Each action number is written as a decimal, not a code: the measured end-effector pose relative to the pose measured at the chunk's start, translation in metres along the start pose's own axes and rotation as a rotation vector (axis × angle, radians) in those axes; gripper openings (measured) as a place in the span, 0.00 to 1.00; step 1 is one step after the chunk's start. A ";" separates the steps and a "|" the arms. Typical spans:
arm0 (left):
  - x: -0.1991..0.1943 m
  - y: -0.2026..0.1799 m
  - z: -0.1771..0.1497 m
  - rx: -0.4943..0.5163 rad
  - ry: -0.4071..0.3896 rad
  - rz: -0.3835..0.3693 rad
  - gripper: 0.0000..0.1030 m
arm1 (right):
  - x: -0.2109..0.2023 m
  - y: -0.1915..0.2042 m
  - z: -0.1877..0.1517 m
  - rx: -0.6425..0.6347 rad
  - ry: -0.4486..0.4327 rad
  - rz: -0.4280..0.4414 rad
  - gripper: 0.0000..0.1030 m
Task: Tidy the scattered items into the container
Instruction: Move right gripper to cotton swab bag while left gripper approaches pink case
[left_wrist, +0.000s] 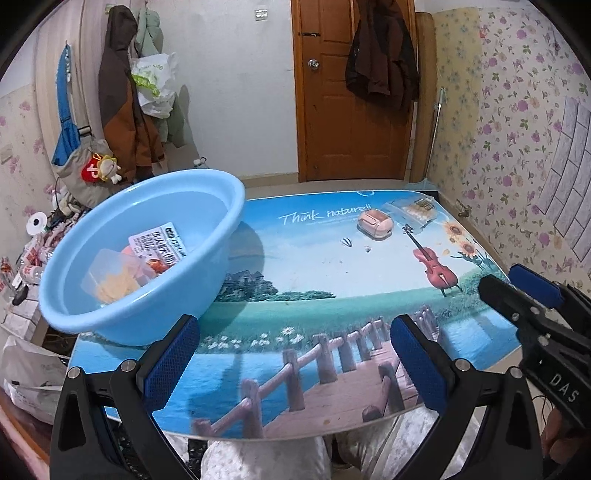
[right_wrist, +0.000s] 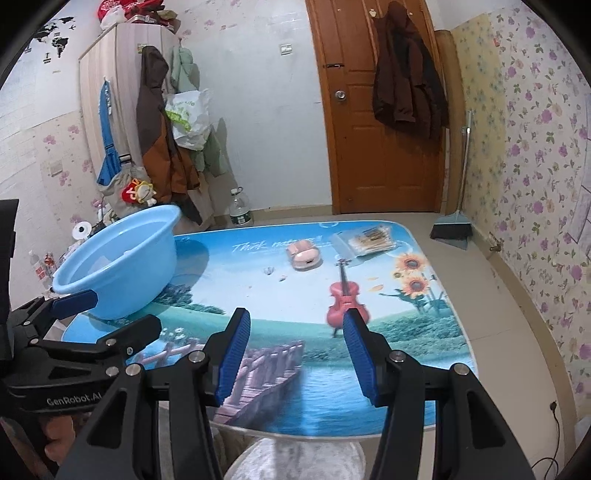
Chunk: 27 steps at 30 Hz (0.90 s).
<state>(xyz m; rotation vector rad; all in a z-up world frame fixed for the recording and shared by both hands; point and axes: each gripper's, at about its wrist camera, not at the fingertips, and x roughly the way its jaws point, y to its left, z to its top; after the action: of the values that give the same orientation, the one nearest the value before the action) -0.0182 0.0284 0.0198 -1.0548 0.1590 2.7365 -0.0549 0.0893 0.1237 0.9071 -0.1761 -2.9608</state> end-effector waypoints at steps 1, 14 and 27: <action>0.003 -0.002 0.001 0.005 0.006 -0.006 1.00 | 0.002 -0.004 0.001 0.004 0.001 -0.008 0.52; 0.058 -0.033 0.035 0.045 0.059 -0.052 1.00 | 0.053 -0.048 0.036 -0.049 0.042 -0.058 0.59; 0.163 -0.075 0.091 -0.041 0.204 -0.081 1.00 | 0.172 -0.097 0.078 -0.221 0.211 -0.001 0.70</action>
<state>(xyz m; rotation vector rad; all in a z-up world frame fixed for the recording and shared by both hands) -0.1784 0.1416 -0.0250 -1.3214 0.0885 2.5669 -0.2413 0.1808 0.0804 1.1738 0.1558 -2.7853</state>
